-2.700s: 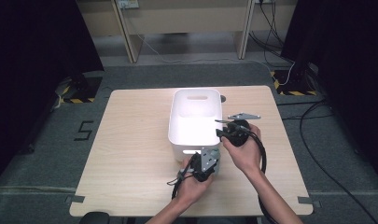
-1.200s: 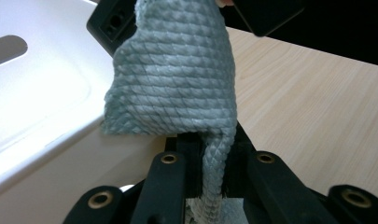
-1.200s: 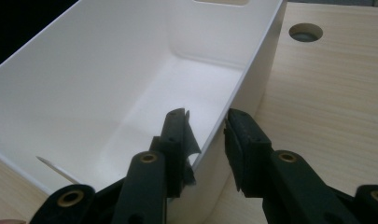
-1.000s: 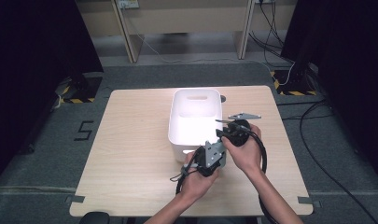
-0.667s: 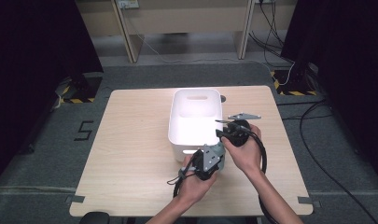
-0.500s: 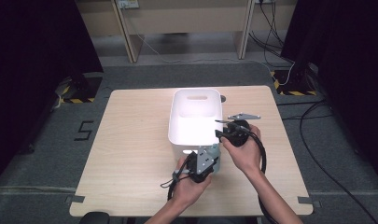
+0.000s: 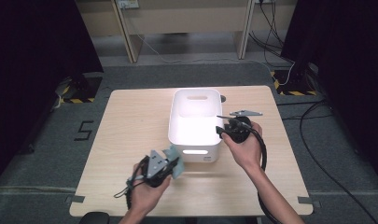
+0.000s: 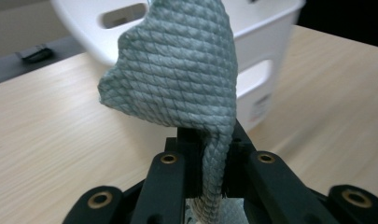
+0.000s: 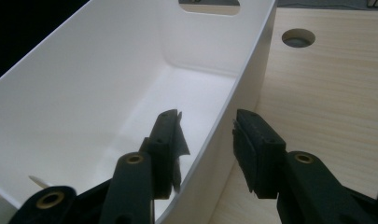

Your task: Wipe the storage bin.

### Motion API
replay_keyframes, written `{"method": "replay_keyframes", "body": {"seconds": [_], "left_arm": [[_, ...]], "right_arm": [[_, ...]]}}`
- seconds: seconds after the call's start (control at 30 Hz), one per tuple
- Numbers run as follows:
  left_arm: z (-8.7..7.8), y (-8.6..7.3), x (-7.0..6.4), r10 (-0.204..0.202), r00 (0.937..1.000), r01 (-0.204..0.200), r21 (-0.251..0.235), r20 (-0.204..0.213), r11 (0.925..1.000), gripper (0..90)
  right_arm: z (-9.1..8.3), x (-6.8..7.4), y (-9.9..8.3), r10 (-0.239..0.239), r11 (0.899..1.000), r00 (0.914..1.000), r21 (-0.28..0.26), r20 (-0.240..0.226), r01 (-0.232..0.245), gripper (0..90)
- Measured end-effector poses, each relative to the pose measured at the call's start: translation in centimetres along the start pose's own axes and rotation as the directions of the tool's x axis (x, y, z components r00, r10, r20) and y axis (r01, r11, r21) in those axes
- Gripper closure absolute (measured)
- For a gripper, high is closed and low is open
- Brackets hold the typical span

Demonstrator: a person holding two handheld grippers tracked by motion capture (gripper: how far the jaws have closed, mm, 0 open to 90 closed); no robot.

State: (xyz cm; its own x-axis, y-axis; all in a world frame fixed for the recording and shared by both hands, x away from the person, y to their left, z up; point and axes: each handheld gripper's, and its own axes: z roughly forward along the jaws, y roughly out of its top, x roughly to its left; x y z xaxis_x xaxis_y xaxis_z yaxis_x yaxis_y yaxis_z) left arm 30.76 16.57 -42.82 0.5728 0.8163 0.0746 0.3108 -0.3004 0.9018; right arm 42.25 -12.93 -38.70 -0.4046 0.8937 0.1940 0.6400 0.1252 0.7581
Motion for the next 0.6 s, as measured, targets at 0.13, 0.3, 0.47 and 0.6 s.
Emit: {"method": "replay_keyframes", "body": {"seconds": [0.13,0.3,0.47,0.6], "left_arm": [[-1.6,-0.5,2.6,-0.032,0.9972,0.032,-0.01,-0.067,0.9994,80.8],[-2.2,-0.8,5.1,-0.059,0.9905,0.057,-0.018,-0.124,0.9982,80.7],[-1.7,-0.6,6.2,-0.053,0.9882,0.052,-0.007,-0.144,0.9986,80.6],[-0.9,-0.3,6.9,-0.036,0.9878,0.038,0.01,-0.151,0.9992,80.6]], "right_arm": [[0.3,0.0,0.4,-0.01,1.0,0.9997,0.026,0.02,0.01,66.1],[0.8,0.2,0.6,-0.021,0.998,0.9994,0.053,0.029,0.019,70.6],[0.9,0.3,0.8,-0.019,0.998,0.9992,0.065,0.036,0.017,72.7],[0.8,0.2,1.0,-0.042,0.996,0.9981,0.076,0.045,0.039,77.9]]}}
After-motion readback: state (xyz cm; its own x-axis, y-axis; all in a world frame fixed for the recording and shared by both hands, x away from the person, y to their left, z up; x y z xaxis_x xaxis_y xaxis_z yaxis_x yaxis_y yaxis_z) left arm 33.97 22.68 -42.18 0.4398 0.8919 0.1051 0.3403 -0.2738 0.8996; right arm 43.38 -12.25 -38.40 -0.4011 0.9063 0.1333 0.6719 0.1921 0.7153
